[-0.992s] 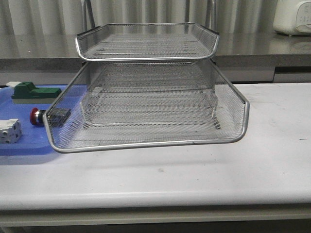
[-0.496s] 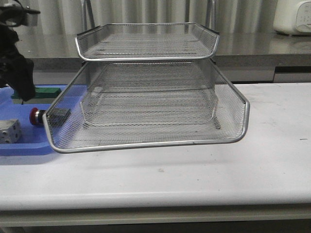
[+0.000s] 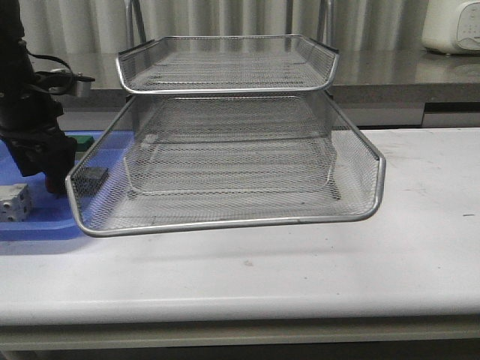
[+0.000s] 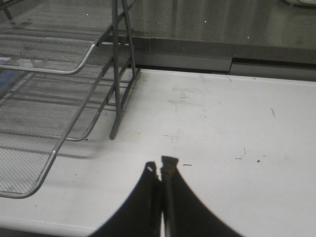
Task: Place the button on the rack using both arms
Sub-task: 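Lower the left gripper onto the red button and grasp it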
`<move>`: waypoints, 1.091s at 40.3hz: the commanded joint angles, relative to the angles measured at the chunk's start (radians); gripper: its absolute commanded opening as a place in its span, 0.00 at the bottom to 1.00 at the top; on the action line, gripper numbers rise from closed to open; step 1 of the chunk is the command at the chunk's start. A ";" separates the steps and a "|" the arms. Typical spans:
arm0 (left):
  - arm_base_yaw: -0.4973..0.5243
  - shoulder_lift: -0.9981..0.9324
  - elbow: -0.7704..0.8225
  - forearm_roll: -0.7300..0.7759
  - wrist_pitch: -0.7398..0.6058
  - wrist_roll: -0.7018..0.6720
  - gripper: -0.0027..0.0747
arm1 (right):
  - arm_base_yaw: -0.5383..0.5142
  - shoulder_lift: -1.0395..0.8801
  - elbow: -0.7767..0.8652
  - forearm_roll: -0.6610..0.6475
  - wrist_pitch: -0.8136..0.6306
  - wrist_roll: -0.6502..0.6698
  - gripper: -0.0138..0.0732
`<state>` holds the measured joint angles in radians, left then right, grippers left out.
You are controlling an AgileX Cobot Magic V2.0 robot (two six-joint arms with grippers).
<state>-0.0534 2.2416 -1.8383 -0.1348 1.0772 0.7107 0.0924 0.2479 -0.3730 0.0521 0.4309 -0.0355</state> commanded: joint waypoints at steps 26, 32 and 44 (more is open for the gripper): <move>-0.044 -0.008 -0.110 -0.019 0.015 0.035 0.83 | 0.000 0.010 -0.026 -0.010 -0.079 0.001 0.09; -0.045 -0.008 -0.110 -0.029 0.001 0.036 0.83 | 0.000 0.010 -0.026 -0.010 -0.079 0.001 0.09; -0.052 0.000 -0.110 -0.054 -0.022 0.053 0.83 | 0.000 0.010 -0.026 -0.010 -0.079 0.001 0.09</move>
<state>-0.0997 2.2952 -1.9201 -0.1646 1.0791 0.7621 0.0924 0.2479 -0.3730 0.0521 0.4327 -0.0355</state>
